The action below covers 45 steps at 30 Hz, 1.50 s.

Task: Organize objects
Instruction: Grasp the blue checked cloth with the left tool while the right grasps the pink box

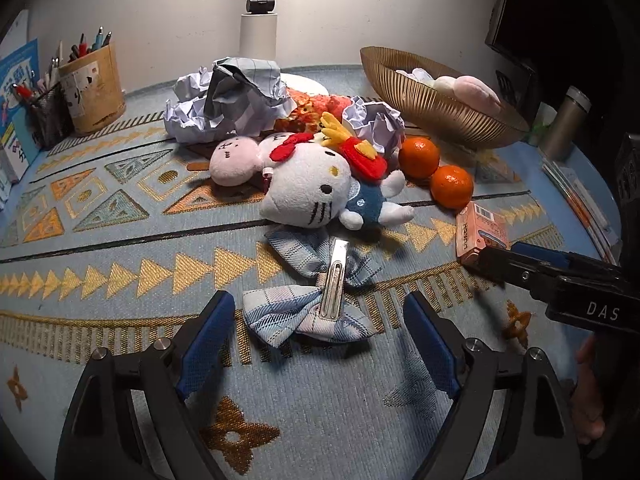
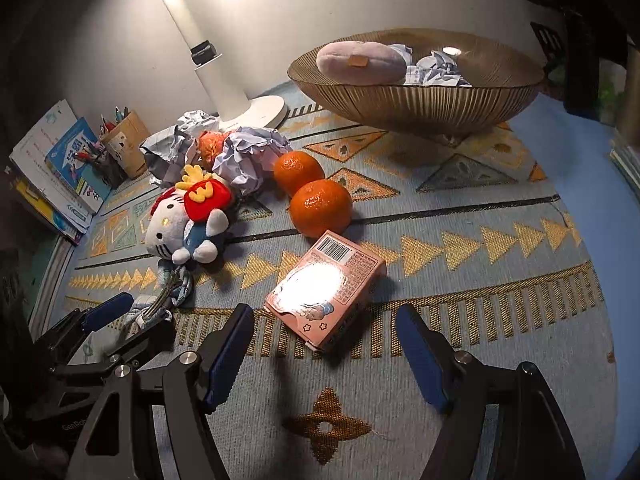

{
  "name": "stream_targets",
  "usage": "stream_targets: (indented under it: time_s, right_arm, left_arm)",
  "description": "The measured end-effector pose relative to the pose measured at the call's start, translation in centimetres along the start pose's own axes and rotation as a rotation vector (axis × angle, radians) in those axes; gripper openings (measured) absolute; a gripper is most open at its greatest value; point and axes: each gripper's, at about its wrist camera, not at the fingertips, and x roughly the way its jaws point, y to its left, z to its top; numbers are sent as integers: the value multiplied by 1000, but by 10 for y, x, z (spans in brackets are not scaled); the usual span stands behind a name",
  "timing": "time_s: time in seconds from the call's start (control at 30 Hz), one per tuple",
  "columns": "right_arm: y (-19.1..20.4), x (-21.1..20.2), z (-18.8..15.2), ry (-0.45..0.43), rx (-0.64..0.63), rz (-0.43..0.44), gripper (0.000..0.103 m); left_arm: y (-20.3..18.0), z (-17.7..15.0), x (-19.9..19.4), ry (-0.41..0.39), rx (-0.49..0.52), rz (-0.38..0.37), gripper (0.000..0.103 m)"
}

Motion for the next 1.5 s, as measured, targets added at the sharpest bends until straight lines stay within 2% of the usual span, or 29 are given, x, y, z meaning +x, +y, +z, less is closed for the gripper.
stream_targets:
  time_s: [0.23,0.3,0.33,0.4,0.57,0.67,0.73,0.77,0.83,0.87,0.9,0.93,0.97,1.0,1.07,1.1,1.23,1.3,1.33,1.4,1.43,1.5]
  right_arm:
    - [18,12,7,-3,-49,-85,71]
    - [22,15,10,-7,-72,-114,56]
    - [22,16,11,-5,-82,-116,56]
    - [22,16,12,-6,-94,-109,55]
    - [17,7,6,0,-164,-64,47]
    - [16,-2,-3,19,-291,-29,46]
    - [16,-8,-12,22,-397,-41,46]
    - [14,-10,-16,36,-437,-45,46]
    - [5,-14,-19,44,-465,-39,46]
    - [-1,-16,-19,46,-453,-40,46]
    - [-8,-17,-16,50,-430,-43,47]
    - [-15,-18,-14,55,-399,-39,50]
    - [-21,-18,-12,57,-360,-31,56]
    - [-26,-19,-11,56,-321,-10,62]
    - [-31,-21,-9,59,-264,56,65]
    - [-30,-21,-9,62,-249,75,65]
    - [-13,-14,-10,49,-307,18,65]
    - [-6,-9,-10,47,-352,0,65]
    - [-5,-5,-10,51,-363,-10,65]
    - [-1,-2,-11,40,-389,-32,65]
    - [1,-2,-12,32,-405,-43,64]
    - [4,-4,-14,17,-423,-27,43]
  left_arm:
    - [-4,-1,4,11,23,15,58]
    - [-3,-1,3,7,20,13,47]
    - [-3,-1,2,6,17,9,44]
    - [1,-1,1,7,1,-9,27]
    - [4,-10,-7,11,-34,-30,21]
    - [5,-20,-16,25,-25,-41,21]
    - [9,-26,-22,40,-15,-49,21]
    - [10,-28,-24,57,-2,-61,22]
    - [12,-32,-31,71,25,-88,42]
    - [13,-34,-35,64,32,-76,56]
    - [16,-35,-39,55,31,-61,78]
    - [19,-36,-43,45,24,-58,88]
    - [22,-36,-46,28,12,-65,98]
    - [25,-36,-50,12,-6,-79,99]
    - [26,-32,-50,-1,-28,-114,99]
    - [23,-30,-49,-4,-21,-103,99]
    - [5,-26,-26,46,48,-36,97]
    - [1,-27,-16,71,66,-19,81]
    - [-1,-27,-17,50,83,4,77]
    - [-3,-27,-17,38,88,7,56]
    - [-3,-26,-18,31,86,3,50]
    - [-5,-26,-18,25,92,5,29]
